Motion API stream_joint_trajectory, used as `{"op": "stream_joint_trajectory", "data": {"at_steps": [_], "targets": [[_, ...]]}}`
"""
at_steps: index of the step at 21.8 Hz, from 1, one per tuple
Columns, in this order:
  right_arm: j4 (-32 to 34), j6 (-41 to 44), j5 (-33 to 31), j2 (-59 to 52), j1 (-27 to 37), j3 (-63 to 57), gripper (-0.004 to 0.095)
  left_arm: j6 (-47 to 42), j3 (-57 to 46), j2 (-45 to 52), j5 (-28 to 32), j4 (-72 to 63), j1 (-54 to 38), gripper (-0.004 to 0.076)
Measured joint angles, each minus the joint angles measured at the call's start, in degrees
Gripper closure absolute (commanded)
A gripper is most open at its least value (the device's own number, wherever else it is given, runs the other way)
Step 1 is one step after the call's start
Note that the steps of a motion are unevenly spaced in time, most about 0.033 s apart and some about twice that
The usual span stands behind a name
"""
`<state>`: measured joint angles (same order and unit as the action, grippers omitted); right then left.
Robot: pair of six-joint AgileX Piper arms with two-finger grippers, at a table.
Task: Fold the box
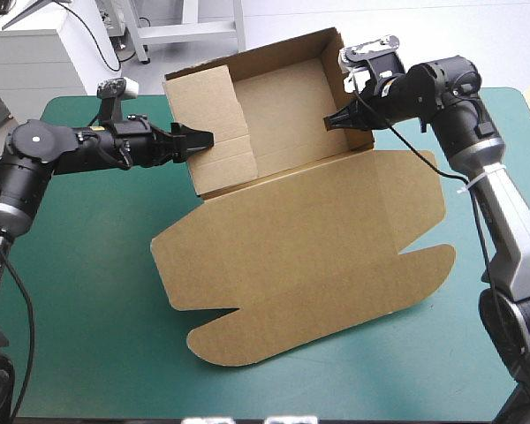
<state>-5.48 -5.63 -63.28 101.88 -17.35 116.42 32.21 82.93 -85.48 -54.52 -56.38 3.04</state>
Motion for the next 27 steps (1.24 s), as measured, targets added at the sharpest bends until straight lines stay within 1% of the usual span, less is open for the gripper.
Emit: {"op": "stream_joint_trajectory", "data": {"at_steps": [1,2,3,4,5,7,9,10,11,12,13,14,15,16,17,22,27], "targets": [[0.0,0.23,0.3,0.07,0.0,0.0,0.0925,-6.64,3.39,-0.14,1.45,9.05,3.3,0.0139],[0.0,0.42,0.53,0.07,0.0,0.0,0.0925,-10.37,4.88,-0.26,1.77,13.97,4.84,0.0143],[0.0,0.84,1.01,0.09,0.0,0.0,0.0925,-18.23,7.24,-0.41,1.79,23.45,7.4,0.0145],[0.0,1.03,1.3,0.09,0.0,0.0,0.0925,-22.0,8.23,-0.47,1.78,27.69,8.61,0.0146],[-0.59,1.27,1.7,0.09,0.0,0.0,0.0925,-28.36,9.24,-0.61,1.78,34.1,10.57,0.0146],[-1.87,1.3,1.98,0.14,0.0,0.0,0.0925,-33.11,9.44,-1.51,2.24,37.19,11.99,0.016],[-3.09,1.58,2.31,0.14,0.0,0.0,0.0925,-36.7,9.44,-2.83,3.08,37.96,12.29,0.023],[-3.17,1.7,2.38,0.14,0.0,0.0,0.0925,-37.92,9.44,-3.39,3.33,38.68,12.29,0.026],[-3.11,1.7,2.38,0.14,0.0,0.0,0.0925,-38.29,9.44,-3.69,3.33,38.79,12.29,0.0316],[-3.05,1.7,2.38,0.25,0.0,0.0,0.0925,-38.59,9.44,-3.87,3.34,38.87,12.31,0.0349],[-3.05,1.7,2.38,0.3,0.0,-0.05,0.0925,-38.64,9.44,-3.89,3.34,38.86,12.38,0.0405],[-3.05,1.74,2.32,0.58,0.0,-0.05,0.0925,-38.8,9.5,-3.89,3.4,38.99,12.42,0.0434],[-3.05,1.9,2.18,0.86,0.0,-0.05,0.0925,-38.93,9.5,-3.89,3.46,39.21,12.42,0.0486],[-3.26,2.03,1.74,1.36,0.0,-0.05,0.0925,-39.13,9.5,-4.01,3.46,39.85,12.42,0.0505],[-3.41,2.17,1.48,1.74,0.0,-0.05,0.0925,-39.15,9.5,-4.15,3.46,40.35,12.42,0.0552],[-4.57,2.79,0.05,3.98,0.0,-0.05,0.0925,-39.21,9.5,-5.43,2.6,42.19,12.17,0.0638],[-4.81,2.91,-2.25,5.8,-0.04,0.0,0.0925,-39.16,9.5,-8.5,0.52,43.04,12.03,0.0679]]}}
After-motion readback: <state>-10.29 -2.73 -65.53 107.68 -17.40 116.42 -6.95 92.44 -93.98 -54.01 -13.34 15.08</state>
